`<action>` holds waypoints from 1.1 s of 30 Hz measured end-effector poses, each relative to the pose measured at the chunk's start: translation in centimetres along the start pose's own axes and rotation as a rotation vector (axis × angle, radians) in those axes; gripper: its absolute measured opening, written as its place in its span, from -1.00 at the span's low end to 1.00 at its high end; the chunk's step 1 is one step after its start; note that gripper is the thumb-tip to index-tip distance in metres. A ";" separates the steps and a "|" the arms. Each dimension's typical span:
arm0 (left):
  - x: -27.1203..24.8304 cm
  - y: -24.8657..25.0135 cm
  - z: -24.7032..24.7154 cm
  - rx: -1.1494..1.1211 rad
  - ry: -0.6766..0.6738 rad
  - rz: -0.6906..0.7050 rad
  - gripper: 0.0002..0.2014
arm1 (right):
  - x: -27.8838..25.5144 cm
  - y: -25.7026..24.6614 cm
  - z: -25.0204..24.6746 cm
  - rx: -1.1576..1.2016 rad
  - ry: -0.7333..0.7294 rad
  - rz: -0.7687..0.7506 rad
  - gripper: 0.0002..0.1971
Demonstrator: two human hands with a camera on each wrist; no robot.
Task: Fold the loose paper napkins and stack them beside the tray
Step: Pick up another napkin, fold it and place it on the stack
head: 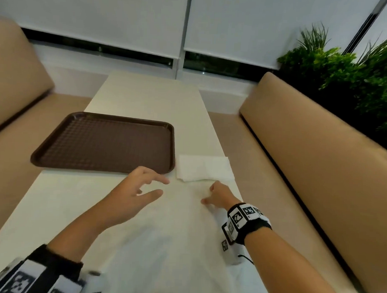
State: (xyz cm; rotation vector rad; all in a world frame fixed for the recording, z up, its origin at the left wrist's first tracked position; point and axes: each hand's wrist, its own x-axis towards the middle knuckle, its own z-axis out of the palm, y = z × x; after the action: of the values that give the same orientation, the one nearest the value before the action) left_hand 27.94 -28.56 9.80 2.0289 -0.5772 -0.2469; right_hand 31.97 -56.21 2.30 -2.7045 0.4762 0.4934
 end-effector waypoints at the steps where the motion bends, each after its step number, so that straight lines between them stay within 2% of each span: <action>1: -2.4 -0.3 -0.8 -0.023 0.036 -0.022 -0.81 | -0.1 -0.3 -0.1 -0.010 -0.006 0.005 -0.52; 3: -7.0 -1.1 -2.1 -0.059 0.103 -0.074 -0.81 | -0.8 -0.8 -0.2 -0.002 0.008 0.000 -0.74; 4: -9.0 -1.7 -2.7 -0.085 0.142 -0.096 -0.81 | -1.1 -1.0 -0.3 0.000 0.035 -0.014 -0.77; 6: -12.9 -2.8 -3.7 -0.129 0.201 -0.148 -0.84 | -2.0 -1.3 -0.6 0.017 0.118 -0.059 -0.77; 8: -16.4 -4.4 -4.5 -0.146 0.244 -0.196 -0.67 | -3.2 -1.6 -1.4 0.048 0.167 -0.099 -0.71; 9: -17.8 -5.1 -4.8 -0.160 0.278 -0.227 -0.65 | -3.7 -1.7 -1.7 0.043 0.182 -0.112 -0.70; 11: -20.0 -6.4 -5.5 -0.194 0.334 -0.286 -0.67 | -4.5 -1.6 -2.2 0.037 0.209 -0.143 -0.68; 13: -21.2 -7.2 -5.9 -0.220 0.366 -0.303 -0.62 | -5.4 -1.7 -2.4 0.027 0.229 -0.175 -0.75; 15: -21.7 -7.6 -6.0 -0.238 0.389 -0.297 -0.58 | -6.5 -1.9 -2.5 0.004 0.237 -0.207 -0.90; 16: -21.9 -7.7 -6.1 -0.247 0.394 -0.294 -0.58 | -7.0 -1.9 -2.7 -0.005 0.239 -0.234 -0.91; 20: -22.1 -7.7 -6.1 -0.258 0.388 -0.275 -0.56 | -9.3 -2.0 -3.9 -0.034 0.273 -0.332 -0.72; 26: -22.0 -7.1 -6.5 -0.220 0.363 -0.234 -0.50 | -14.0 -3.8 -8.2 -0.130 0.334 -0.497 -0.74; 28: -21.2 -6.5 -6.6 -0.192 0.343 -0.200 -0.43 | -16.1 -4.7 -10.1 -0.153 0.351 -0.530 -0.73; 31: -19.4 -4.5 -6.6 -0.184 0.303 -0.159 -0.49 | -19.2 -6.2 -12.6 -0.164 0.374 -0.601 -0.74; 33: -17.6 -2.8 -6.4 -0.218 0.287 -0.113 -0.44 | -20.6 -7.0 -14.1 -0.131 0.379 -0.657 -0.73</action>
State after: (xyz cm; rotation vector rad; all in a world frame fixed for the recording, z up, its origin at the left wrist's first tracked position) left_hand 16.08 -13.79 9.53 1.8440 -0.2454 -0.0785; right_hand 20.26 -50.21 24.63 -2.8595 -0.3759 -0.1763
